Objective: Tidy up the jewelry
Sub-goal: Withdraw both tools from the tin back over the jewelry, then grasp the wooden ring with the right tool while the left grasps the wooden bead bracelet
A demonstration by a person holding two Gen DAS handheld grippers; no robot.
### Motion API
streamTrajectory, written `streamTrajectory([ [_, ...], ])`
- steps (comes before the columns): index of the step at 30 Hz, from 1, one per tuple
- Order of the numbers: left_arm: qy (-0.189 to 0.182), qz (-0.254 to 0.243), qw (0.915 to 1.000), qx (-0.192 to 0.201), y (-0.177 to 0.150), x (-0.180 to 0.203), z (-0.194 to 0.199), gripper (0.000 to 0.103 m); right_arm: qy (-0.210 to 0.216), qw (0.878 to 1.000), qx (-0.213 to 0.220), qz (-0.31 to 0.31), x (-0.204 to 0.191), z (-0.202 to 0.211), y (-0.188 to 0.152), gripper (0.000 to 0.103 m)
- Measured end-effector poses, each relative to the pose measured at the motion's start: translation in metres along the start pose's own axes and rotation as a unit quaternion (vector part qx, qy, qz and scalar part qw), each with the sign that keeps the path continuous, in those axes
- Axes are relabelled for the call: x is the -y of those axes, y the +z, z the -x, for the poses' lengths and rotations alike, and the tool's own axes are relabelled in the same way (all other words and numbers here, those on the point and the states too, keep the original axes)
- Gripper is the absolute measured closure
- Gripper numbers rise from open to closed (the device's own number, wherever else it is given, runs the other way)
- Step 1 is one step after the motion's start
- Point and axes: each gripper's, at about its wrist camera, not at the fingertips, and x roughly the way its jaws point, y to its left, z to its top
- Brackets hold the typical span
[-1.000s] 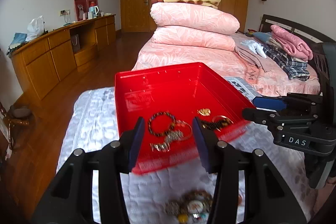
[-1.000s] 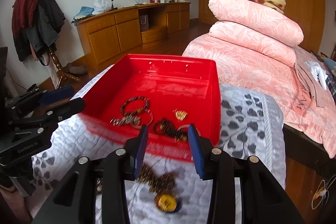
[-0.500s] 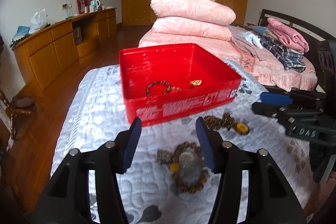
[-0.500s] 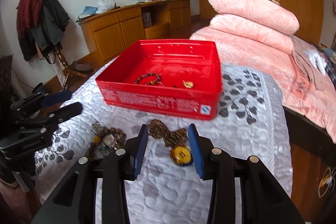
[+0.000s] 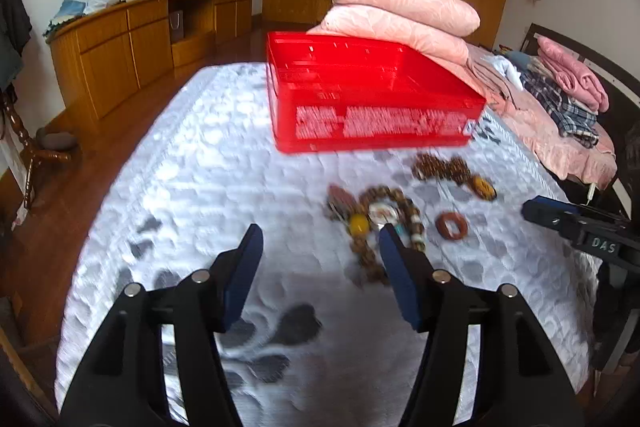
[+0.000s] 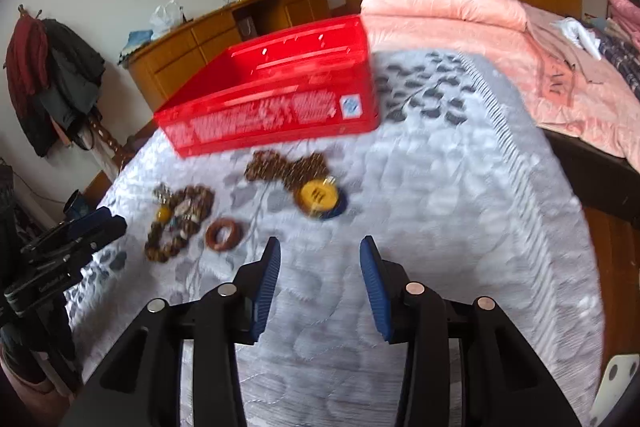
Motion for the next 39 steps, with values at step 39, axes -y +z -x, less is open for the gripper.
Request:
streamTrajectory([
  [39,-0.02,-0.03,0.9993,-0.006,-0.003,0.033,-0.005,0.04,-0.014,0.997,-0.028,0.07,-0.053,-0.032,0.009,0.074],
])
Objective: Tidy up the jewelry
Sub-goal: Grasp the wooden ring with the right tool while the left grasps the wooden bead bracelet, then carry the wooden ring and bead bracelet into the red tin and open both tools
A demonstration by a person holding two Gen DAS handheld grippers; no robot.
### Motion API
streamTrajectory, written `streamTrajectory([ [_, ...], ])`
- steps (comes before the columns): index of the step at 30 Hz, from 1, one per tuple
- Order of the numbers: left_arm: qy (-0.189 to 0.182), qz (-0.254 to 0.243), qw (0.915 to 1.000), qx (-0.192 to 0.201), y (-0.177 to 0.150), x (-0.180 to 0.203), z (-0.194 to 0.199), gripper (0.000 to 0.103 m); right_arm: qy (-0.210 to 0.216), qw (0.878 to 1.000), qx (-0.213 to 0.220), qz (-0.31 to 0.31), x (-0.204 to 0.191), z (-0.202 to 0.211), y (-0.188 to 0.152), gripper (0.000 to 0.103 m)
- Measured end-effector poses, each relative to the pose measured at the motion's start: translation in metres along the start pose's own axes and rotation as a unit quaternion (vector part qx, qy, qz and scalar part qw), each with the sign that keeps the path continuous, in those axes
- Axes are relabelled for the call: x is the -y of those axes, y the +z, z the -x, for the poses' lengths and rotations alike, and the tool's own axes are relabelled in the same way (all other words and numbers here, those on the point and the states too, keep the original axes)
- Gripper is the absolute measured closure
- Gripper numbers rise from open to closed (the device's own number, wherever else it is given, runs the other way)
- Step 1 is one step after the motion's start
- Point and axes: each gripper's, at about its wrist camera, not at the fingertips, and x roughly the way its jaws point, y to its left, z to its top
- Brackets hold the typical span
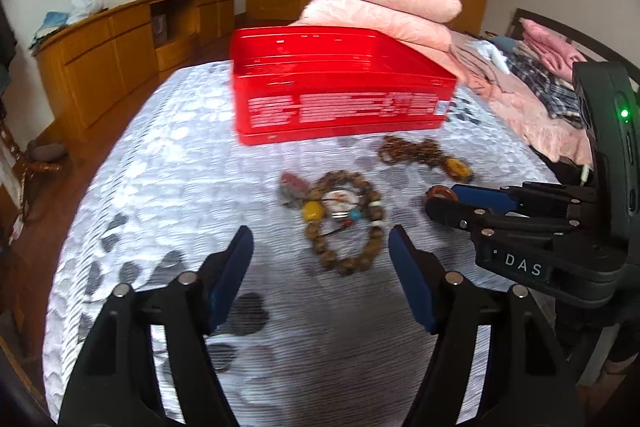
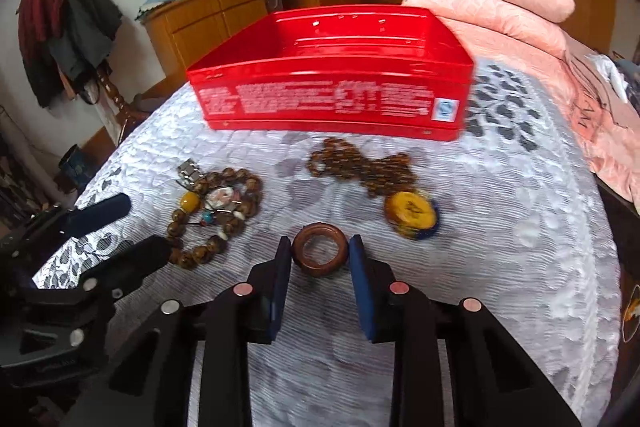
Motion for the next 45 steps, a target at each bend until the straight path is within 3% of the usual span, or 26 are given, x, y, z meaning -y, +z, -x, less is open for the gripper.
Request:
streamTrajectory([
  [3,-0.019,-0.01,0.9997,-0.008,0.003,0.014,-0.009,0.044,-0.006,1.0,0.002,-0.011,0.013,0.008,-0.004,0.074],
  [7,-0.038,-0.018,0.9987,-0.029,0.005,0.027,-0.023,0.059,-0.008,1.0,0.003,-0.024,0.026,0.014,-0.008,0.074],
  [12,-0.037,-0.019,0.9969,-0.067,0.004,0.032,-0.041,0.068,0.0,1.0,0.005,-0.029,0.031,0.015,-0.012,0.074],
  [16,-0.041,-0.018,0.9963,-0.073,0.005,0.032,-0.045,0.07,0.008,1.0,0.002,-0.029,0.03,0.012,-0.012,0.074],
  [19,-0.042,-0.015,0.996,-0.077,0.006,0.031,-0.047,0.08,0.009,1.0,-0.002,-0.028,0.028,0.009,-0.012,0.074],
  [21,-0.045,-0.009,0.996,-0.077,0.006,0.028,-0.047,0.093,0.009,1.0,-0.005,-0.029,0.028,0.008,-0.012,0.074],
  [26,-0.059,0.016,0.9956,-0.07,0.005,0.02,-0.043,0.093,0.01,0.999,-0.007,-0.029,0.029,0.007,-0.012,0.074],
  [35,-0.072,0.051,0.9959,-0.021,0.006,-0.003,0.002,0.093,0.016,0.999,0.009,-0.027,0.023,0.019,-0.01,0.074],
  [45,-0.063,0.035,0.9973,0.013,0.018,-0.002,0.024,0.093,0.014,1.0,0.027,0.003,0.008,0.04,0.002,0.074],
])
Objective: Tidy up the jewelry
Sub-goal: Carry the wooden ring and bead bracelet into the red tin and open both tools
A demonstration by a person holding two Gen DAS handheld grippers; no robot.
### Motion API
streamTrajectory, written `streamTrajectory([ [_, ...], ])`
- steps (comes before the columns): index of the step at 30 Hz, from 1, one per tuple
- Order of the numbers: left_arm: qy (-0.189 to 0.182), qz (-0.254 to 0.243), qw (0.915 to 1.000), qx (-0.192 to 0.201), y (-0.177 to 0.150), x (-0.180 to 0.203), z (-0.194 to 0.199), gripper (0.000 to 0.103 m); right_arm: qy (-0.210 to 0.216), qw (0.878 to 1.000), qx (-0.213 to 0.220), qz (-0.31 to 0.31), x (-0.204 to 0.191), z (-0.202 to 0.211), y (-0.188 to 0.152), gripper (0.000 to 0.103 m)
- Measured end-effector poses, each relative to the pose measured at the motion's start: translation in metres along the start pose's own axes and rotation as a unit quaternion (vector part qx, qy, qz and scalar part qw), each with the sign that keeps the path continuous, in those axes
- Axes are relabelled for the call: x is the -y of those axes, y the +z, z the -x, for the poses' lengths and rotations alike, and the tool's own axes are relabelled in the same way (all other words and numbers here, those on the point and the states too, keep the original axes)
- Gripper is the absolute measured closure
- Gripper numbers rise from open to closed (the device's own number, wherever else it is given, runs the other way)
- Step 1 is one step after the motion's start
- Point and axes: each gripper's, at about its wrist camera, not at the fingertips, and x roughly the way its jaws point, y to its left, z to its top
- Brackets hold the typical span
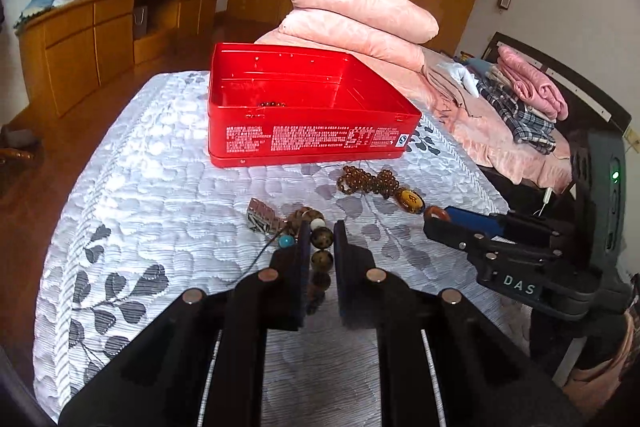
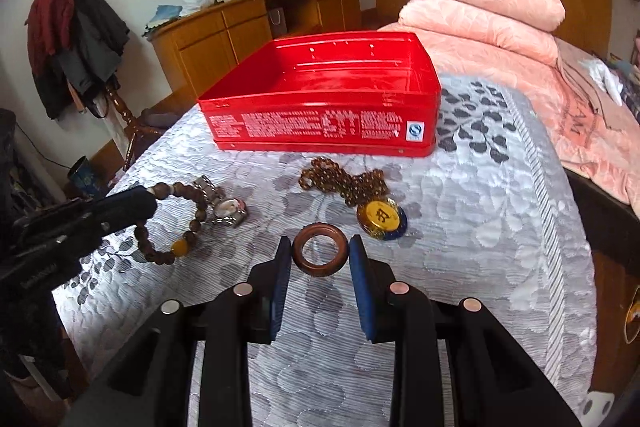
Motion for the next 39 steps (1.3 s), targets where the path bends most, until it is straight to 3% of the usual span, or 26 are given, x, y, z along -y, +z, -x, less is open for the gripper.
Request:
streamTrajectory([
  [9,-0.008,-0.008,0.9999,0.001,0.001,0.006,-0.002,0.093,-0.003,1.0,0.006,0.02,-0.009,0.008,0.008,0.074],
  [19,-0.004,0.001,0.9995,0.03,0.028,0.003,0.002,0.093,-0.013,0.999,0.035,0.011,-0.003,0.018,0.034,0.074],
  [39,0.055,0.013,0.9952,0.08,0.104,-0.005,-0.028,0.093,-0.06,0.995,0.075,-0.019,0.019,-0.008,0.11,0.074],
])
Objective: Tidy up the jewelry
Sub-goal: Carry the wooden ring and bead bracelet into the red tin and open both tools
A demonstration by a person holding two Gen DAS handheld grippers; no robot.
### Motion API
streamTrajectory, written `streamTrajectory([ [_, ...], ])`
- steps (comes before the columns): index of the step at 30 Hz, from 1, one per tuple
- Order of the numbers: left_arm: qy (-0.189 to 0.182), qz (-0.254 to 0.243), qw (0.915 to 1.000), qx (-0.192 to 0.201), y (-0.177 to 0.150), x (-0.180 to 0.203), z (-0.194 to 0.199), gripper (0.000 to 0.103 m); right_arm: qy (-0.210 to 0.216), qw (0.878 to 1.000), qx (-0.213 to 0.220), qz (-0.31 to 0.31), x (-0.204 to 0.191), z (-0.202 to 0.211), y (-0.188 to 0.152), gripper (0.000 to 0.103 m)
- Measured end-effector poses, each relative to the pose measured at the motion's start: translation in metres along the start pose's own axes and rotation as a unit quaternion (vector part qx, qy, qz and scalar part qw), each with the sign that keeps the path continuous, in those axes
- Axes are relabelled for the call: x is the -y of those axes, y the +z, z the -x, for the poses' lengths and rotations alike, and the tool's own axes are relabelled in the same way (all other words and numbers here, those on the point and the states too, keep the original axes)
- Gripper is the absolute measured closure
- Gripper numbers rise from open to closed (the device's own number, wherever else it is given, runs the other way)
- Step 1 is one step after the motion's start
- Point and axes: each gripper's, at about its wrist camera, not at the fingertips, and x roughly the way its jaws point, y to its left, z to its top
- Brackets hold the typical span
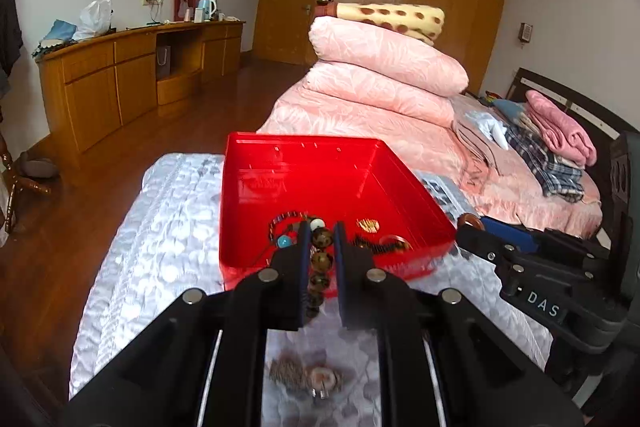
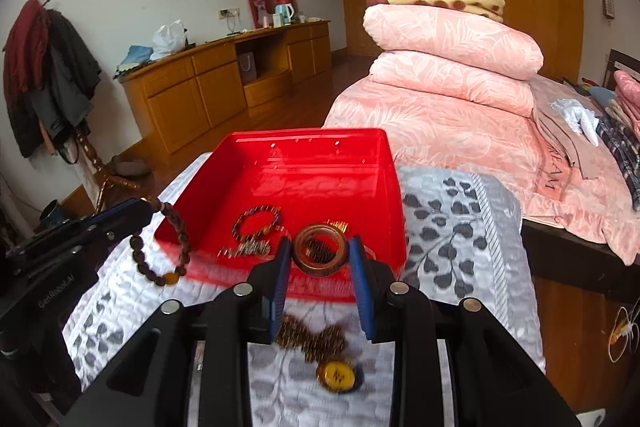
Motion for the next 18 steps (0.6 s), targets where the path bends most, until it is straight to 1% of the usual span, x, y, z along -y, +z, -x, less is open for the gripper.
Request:
streamTrajectory([
  [5,0.015,0.003,0.9999,0.005,0.016,-0.003,-0.021,0.093,-0.007,1.0,-0.001,-0.003,0.005,-0.022,0.018,0.074],
  [9,0.004,0.017,0.9998,0.007,0.029,-0.009,-0.035,0.093,-0.006,1.0,-0.001,-0.006,0.007,-0.036,0.031,0.074],
  [16,-0.016,0.025,0.999,0.032,0.053,-0.009,-0.045,0.093,0.002,1.0,-0.004,-0.008,0.008,-0.059,0.048,0.074],
  [18,-0.015,0.026,0.9992,0.027,0.055,-0.01,-0.054,0.093,0.0,1.0,-0.011,-0.007,0.008,-0.069,0.048,0.074],
])
